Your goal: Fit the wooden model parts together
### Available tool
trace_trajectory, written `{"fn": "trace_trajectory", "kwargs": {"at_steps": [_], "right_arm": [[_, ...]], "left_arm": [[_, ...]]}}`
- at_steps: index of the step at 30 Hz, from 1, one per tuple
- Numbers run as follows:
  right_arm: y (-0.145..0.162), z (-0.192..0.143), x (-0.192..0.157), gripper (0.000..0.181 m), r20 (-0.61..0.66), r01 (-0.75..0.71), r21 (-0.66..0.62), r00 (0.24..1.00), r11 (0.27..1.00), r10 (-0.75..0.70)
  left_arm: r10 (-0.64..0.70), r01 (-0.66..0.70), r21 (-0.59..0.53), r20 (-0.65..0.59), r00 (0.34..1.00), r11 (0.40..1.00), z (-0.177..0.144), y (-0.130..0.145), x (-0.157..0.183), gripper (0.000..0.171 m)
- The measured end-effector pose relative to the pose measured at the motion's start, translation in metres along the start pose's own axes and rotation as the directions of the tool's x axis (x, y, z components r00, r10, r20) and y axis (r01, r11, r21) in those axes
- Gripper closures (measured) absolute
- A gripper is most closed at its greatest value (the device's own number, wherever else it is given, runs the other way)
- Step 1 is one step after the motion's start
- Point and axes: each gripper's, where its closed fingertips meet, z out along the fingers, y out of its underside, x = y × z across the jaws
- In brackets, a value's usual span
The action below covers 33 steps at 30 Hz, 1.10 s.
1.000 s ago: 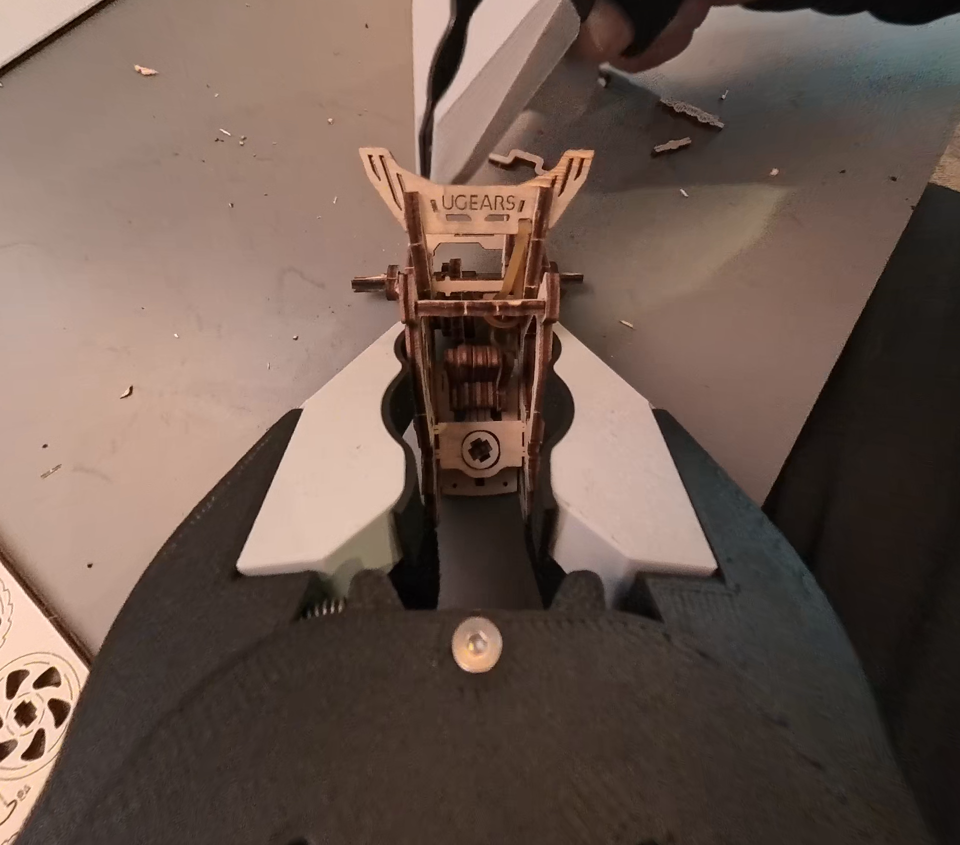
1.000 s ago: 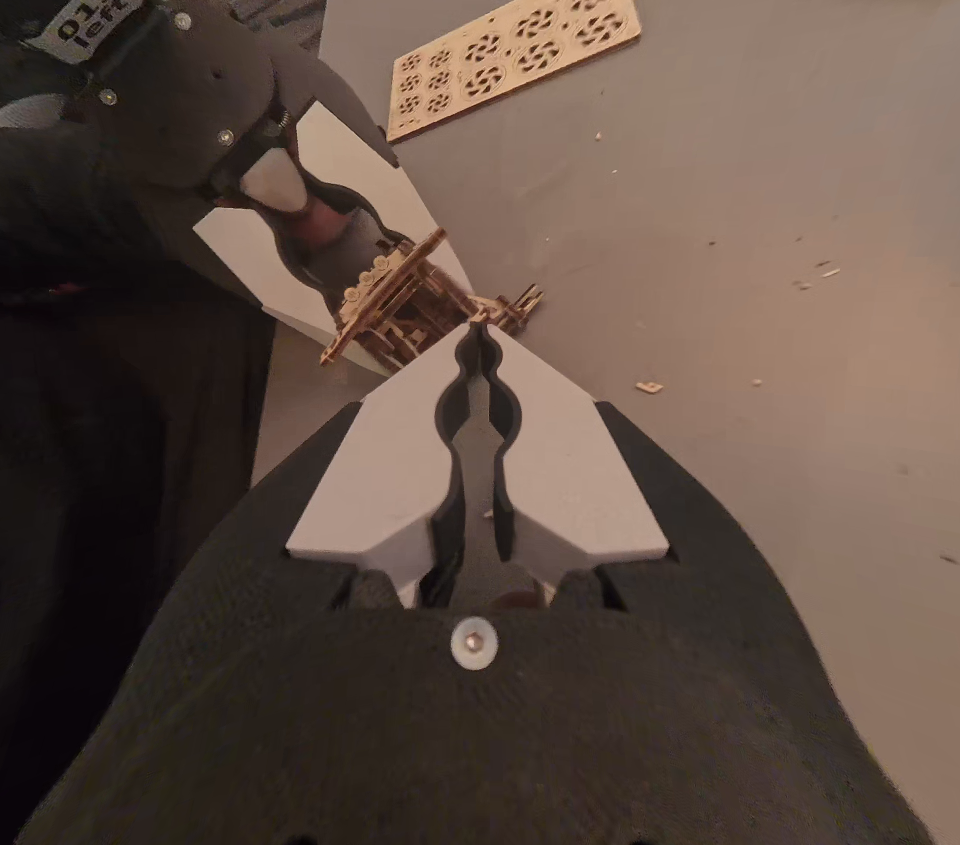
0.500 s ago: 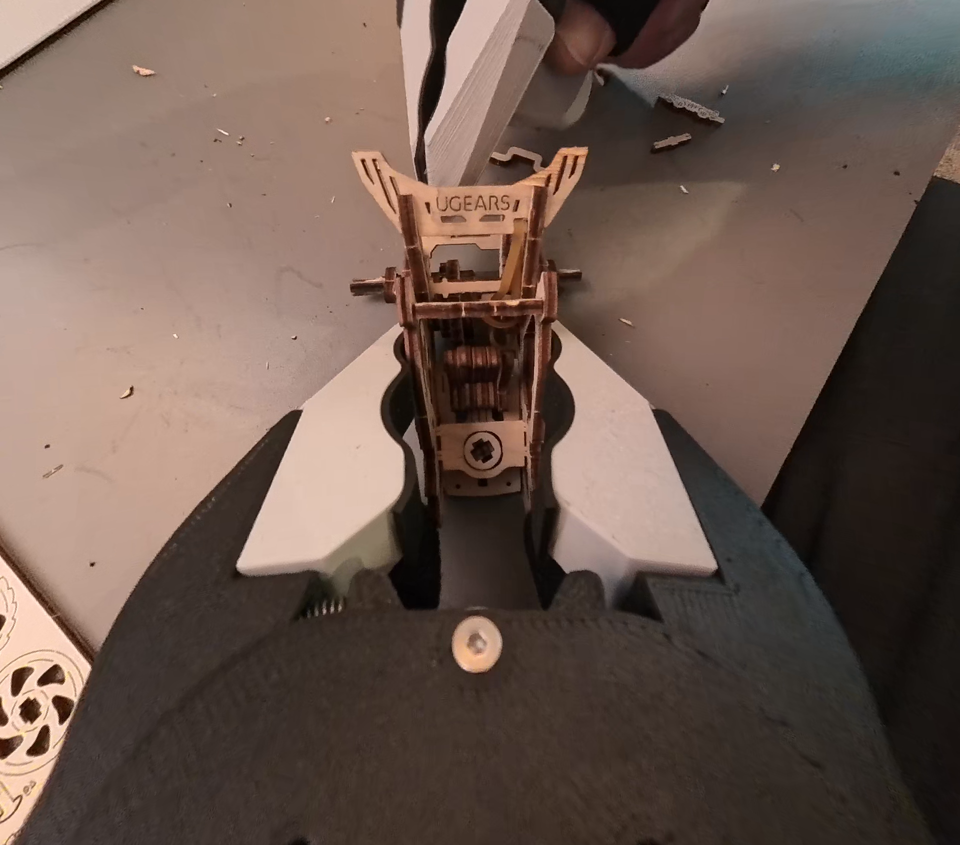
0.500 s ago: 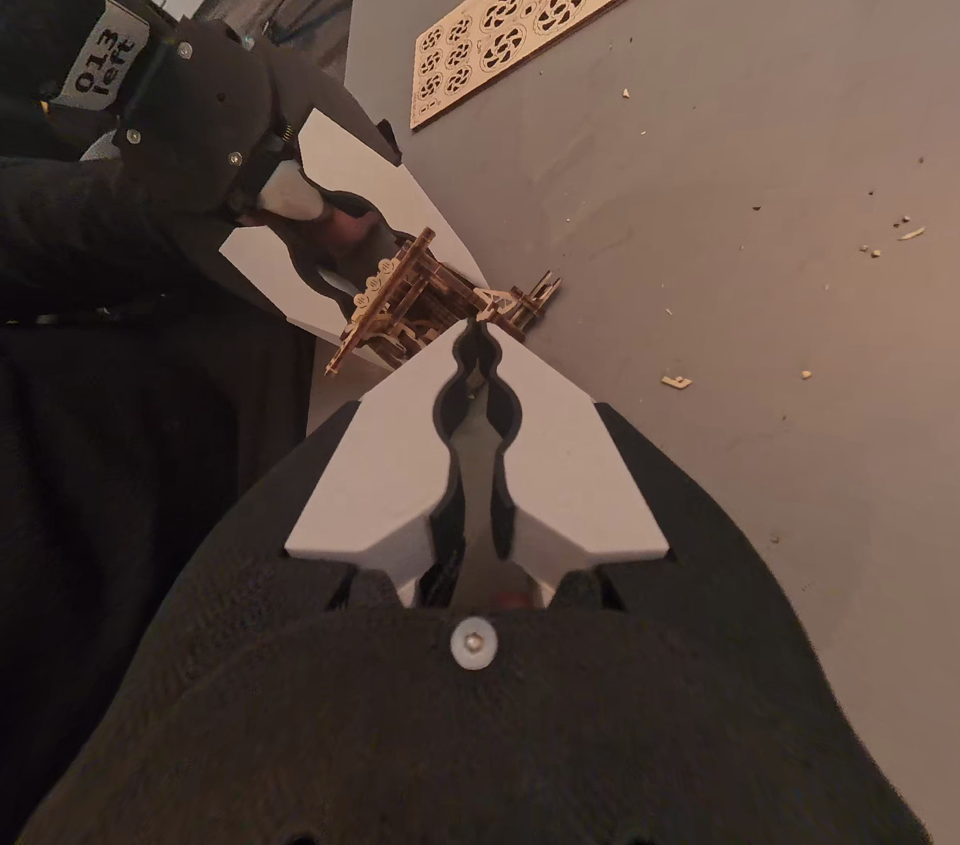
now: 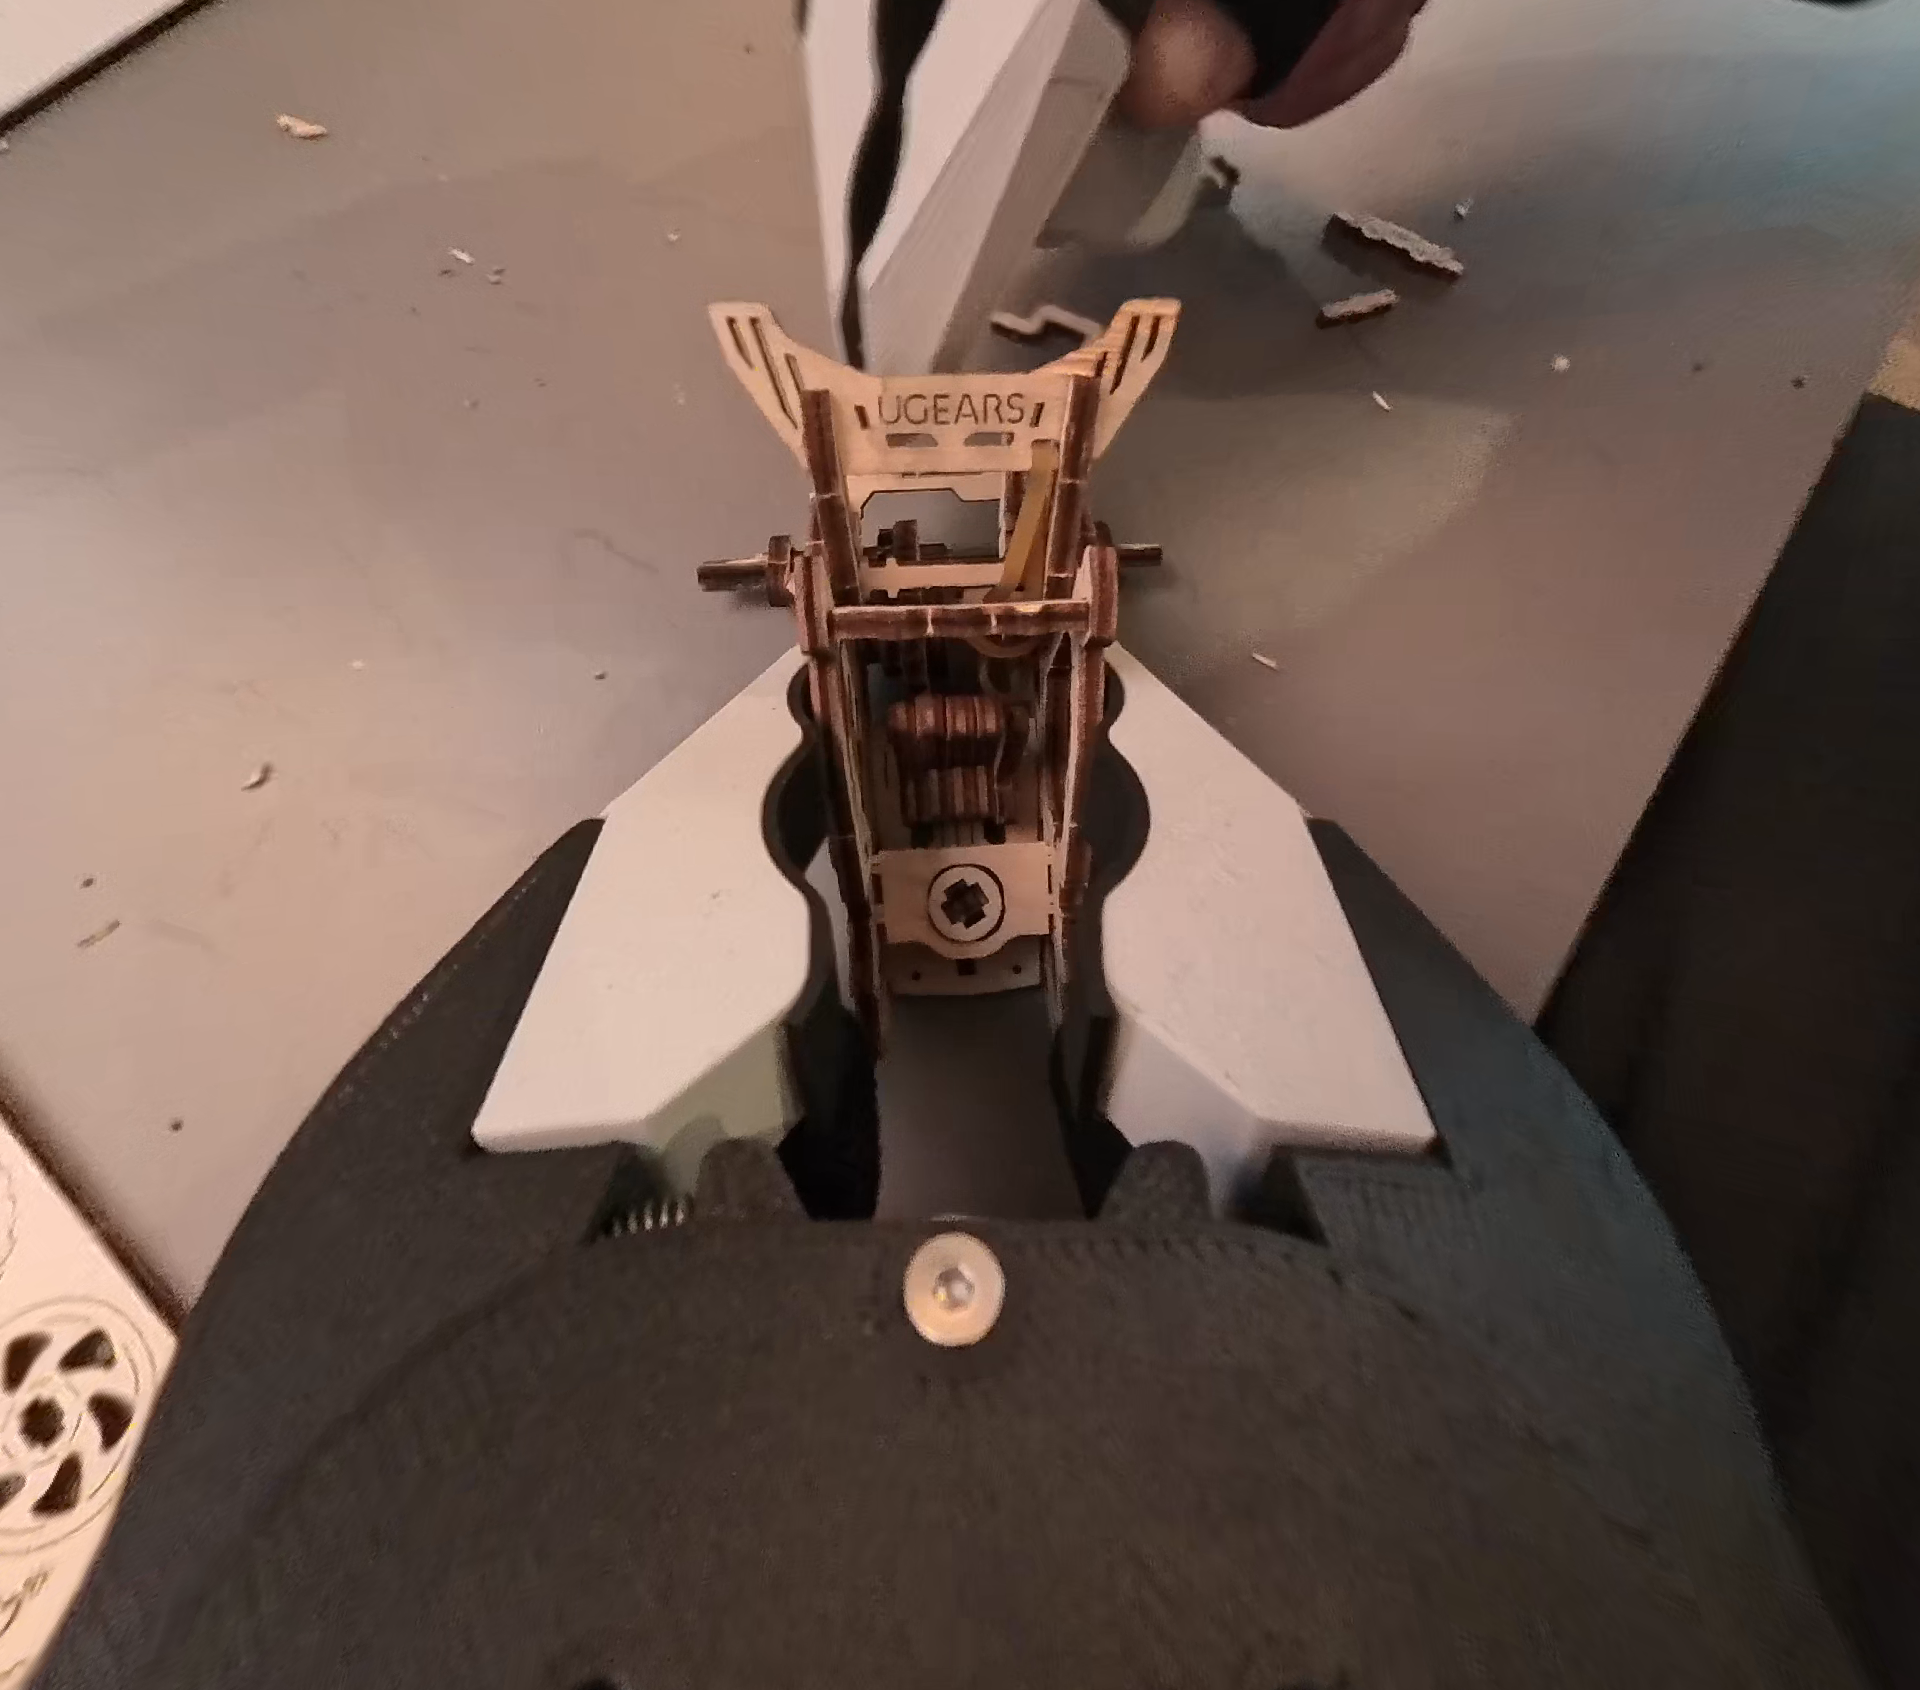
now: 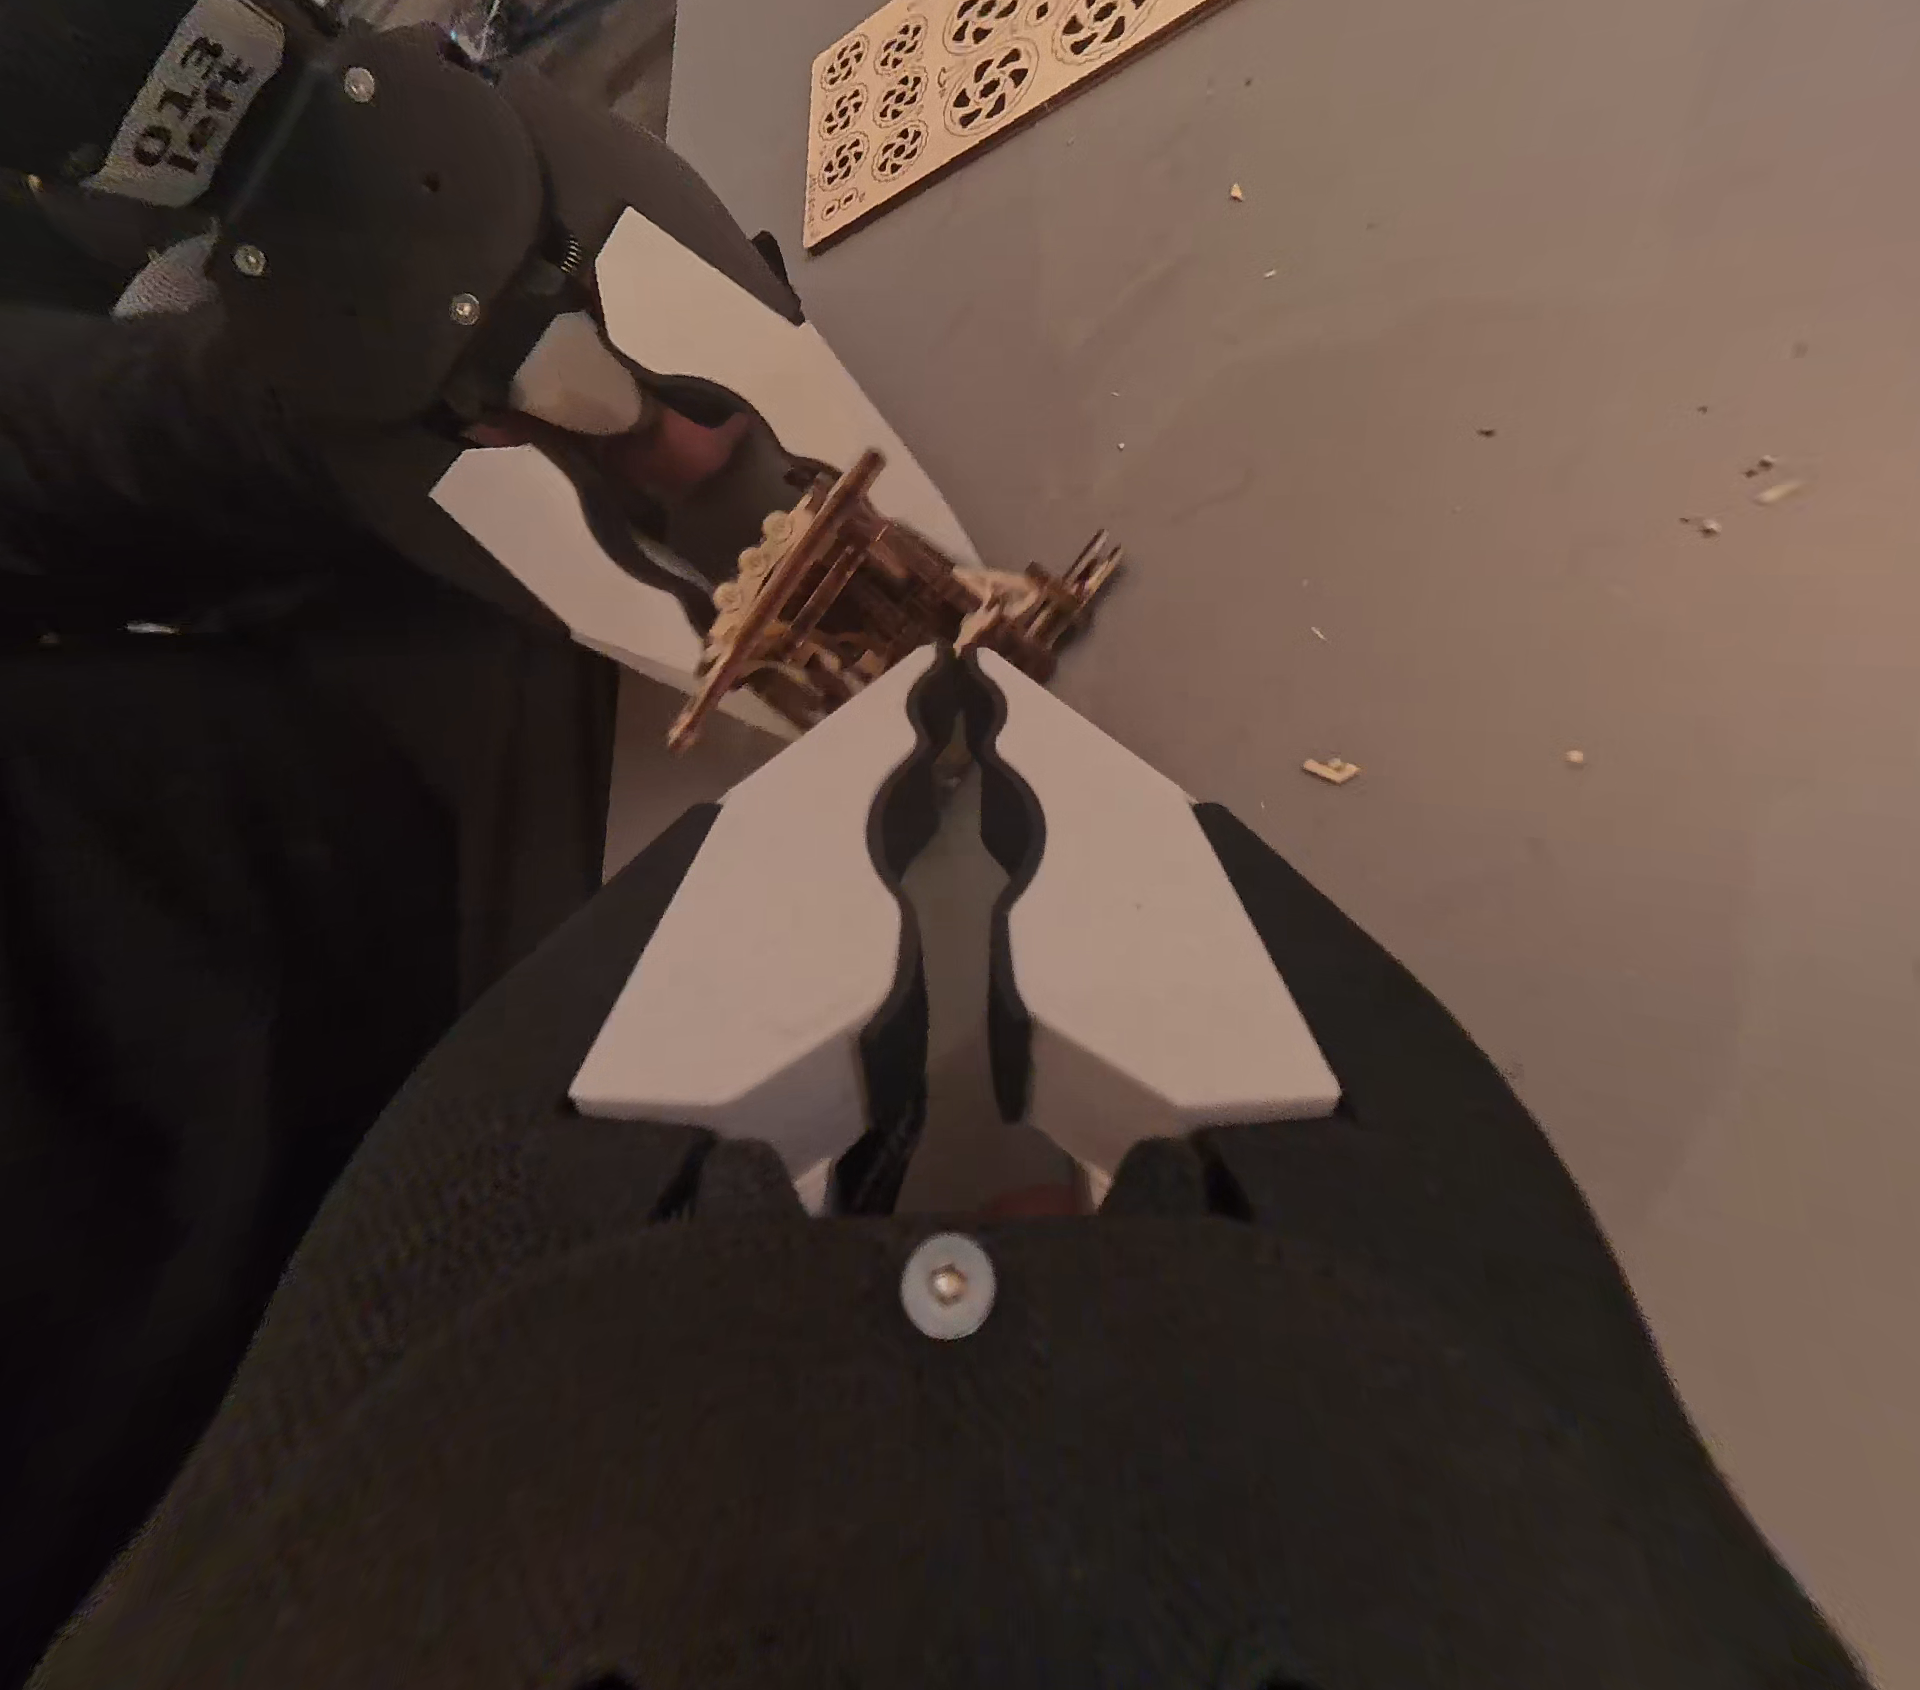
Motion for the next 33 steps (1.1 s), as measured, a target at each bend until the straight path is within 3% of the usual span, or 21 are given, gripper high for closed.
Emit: {"fn": "trace_trajectory", "kwargs": {"at_steps": [3, 6, 8, 11, 14, 19, 27, 33], "right_arm": [[-0.009, -0.027, 0.004, 0.178, -0.042, -0.004, 0.096, 0.999, 0.995, 0.008], [-0.005, -0.058, 0.010, 0.181, -0.106, -0.011, 0.137, 0.994, 0.990, 0.025], [0.001, -0.072, 0.011, 0.181, -0.144, -0.016, 0.154, 0.989, 0.988, 0.039], [0.008, -0.087, 0.005, 0.177, -0.184, -0.009, 0.172, 0.982, 0.985, 0.041], [0.018, -0.096, -0.004, 0.174, -0.214, -0.001, 0.176, 0.976, 0.984, 0.039], [0.032, -0.107, -0.019, 0.179, -0.226, 0.004, 0.209, 0.973, 0.978, 0.045], [0.060, -0.123, -0.024, 0.168, -0.258, -0.037, 0.255, 0.961, 0.966, 0.105], [0.081, -0.140, -0.025, 0.146, -0.374, 0.000, 0.242, 0.923, 0.970, 0.093]], "left_arm": [[-0.095, 0.087, 0.080, 0.093, 0.991, 0.993, -0.004, -0.014, -0.020, 0.127], [-0.115, 0.124, -0.025, 0.218, 0.969, 0.992, 0.003, -0.003, -0.042, 0.127], [-0.137, 0.148, -0.025, 0.252, 0.958, 0.989, 0.007, -0.006, -0.048, 0.127], [-0.132, 0.148, -0.048, 0.247, 0.960, 0.988, 0.008, -0.010, -0.043, 0.095], [-0.156, 0.174, -0.069, 0.214, 0.964, 0.982, -0.004, -0.003, -0.037, 0.085], [-0.238, 0.256, -0.115, 0.147, 0.960, 0.960, -0.013, 0.018, -0.023, 0.097], [-0.209, 0.206, -0.101, -0.022, 0.978, 0.973, 0.003, 0.001, 0.039, 0.108], [-0.225, 0.225, 0.000, 0.038, 0.974, 0.974, -0.020, -0.004, 0.012, 0.102]]}}
